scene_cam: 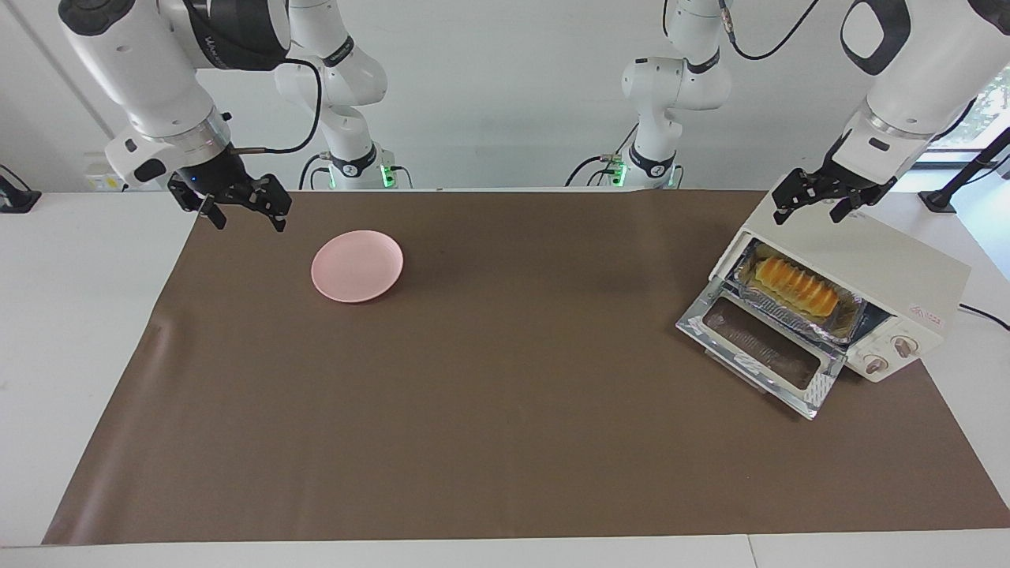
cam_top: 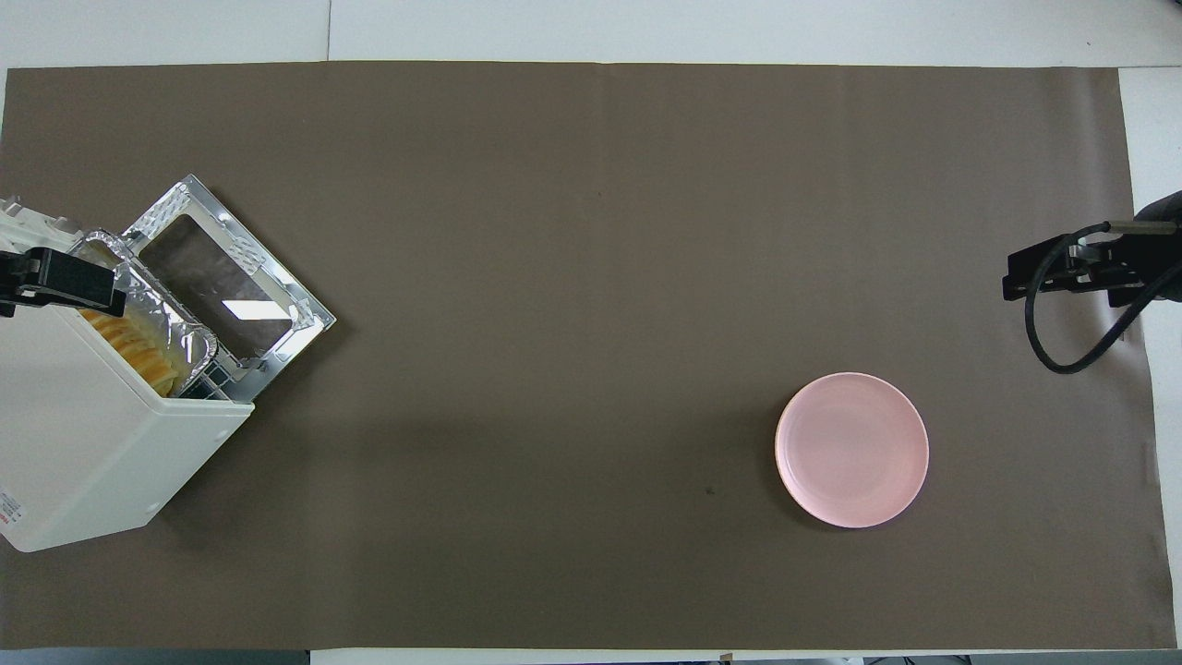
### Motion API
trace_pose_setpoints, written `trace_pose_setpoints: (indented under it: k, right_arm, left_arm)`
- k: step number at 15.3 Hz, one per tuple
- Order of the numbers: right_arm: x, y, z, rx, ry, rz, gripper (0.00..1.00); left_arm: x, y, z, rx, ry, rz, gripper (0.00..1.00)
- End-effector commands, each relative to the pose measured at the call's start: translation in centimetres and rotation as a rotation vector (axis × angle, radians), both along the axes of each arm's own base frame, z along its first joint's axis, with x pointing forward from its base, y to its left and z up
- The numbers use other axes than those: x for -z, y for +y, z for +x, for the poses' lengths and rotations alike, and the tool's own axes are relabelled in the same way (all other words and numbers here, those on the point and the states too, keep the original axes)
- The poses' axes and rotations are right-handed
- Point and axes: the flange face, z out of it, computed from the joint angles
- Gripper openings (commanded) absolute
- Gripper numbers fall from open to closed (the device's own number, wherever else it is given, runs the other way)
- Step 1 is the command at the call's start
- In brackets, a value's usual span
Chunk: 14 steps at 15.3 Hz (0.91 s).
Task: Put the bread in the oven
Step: 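Release the tray and withdraw the left gripper from the oven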
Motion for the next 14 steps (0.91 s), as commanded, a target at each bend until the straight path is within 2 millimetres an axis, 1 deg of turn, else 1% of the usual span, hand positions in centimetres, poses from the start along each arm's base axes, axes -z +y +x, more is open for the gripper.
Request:
trace_pose_setpoints:
  k: [1, 3, 5, 7, 8, 9, 10, 11, 14]
  right_arm:
    - [-0.4, -0.2, -0.3, -0.017, 0.003, -0.01, 1.0]
    - [-0.4, -0.2, -0.3, -0.017, 0.003, -0.01, 1.0]
    - [-0.4, -0.2, -0.3, -0.017, 0.003, -0.01, 1.0]
    - [-0.4, -0.2, -0.3, -0.017, 0.003, -0.01, 1.0]
    - [-0.4, -0.2, -0.3, -0.017, 0.003, -0.01, 1.0]
    - [-0.4, -0.2, -0.3, -0.017, 0.003, -0.01, 1.0]
    - [-0.4, -0.2, -0.3, -0.017, 0.003, -0.01, 1.0]
    - [-0.4, -0.2, -0.3, -0.017, 0.003, -0.01, 1.0]
    - [-0.4, -0.2, -0.3, -0.017, 0.003, -0.01, 1.0]
  left_arm:
    - [-0.5, -0.1, -0.3, 0.027, -0.02, 0.006, 1.0]
    - [-0.6, -1.1, 0.5, 0.044, -0.081, -0.004, 1.0]
    - [-0.1, -1.1, 0.6, 0.047, -0.084, -0.004, 1.0]
    - [0.9, -1.2, 1.0, 0.047, -0.063, -0.002, 1.0]
    - [0.9, -1.2, 0.6, 0.049, -0.051, 0.0, 1.0]
    - [0.5, -1.1, 0.4, 0.049, -0.057, -0.001, 1.0]
    - [-0.1, -0.5, 0.0, 0.038, -0.063, -0.002, 1.0]
    - [-0.4, -0.4, -0.1, 0.038, -0.069, -0.002, 1.0]
    - [-0.3, -0.7, -0.1, 0.041, -0.071, -0.002, 1.0]
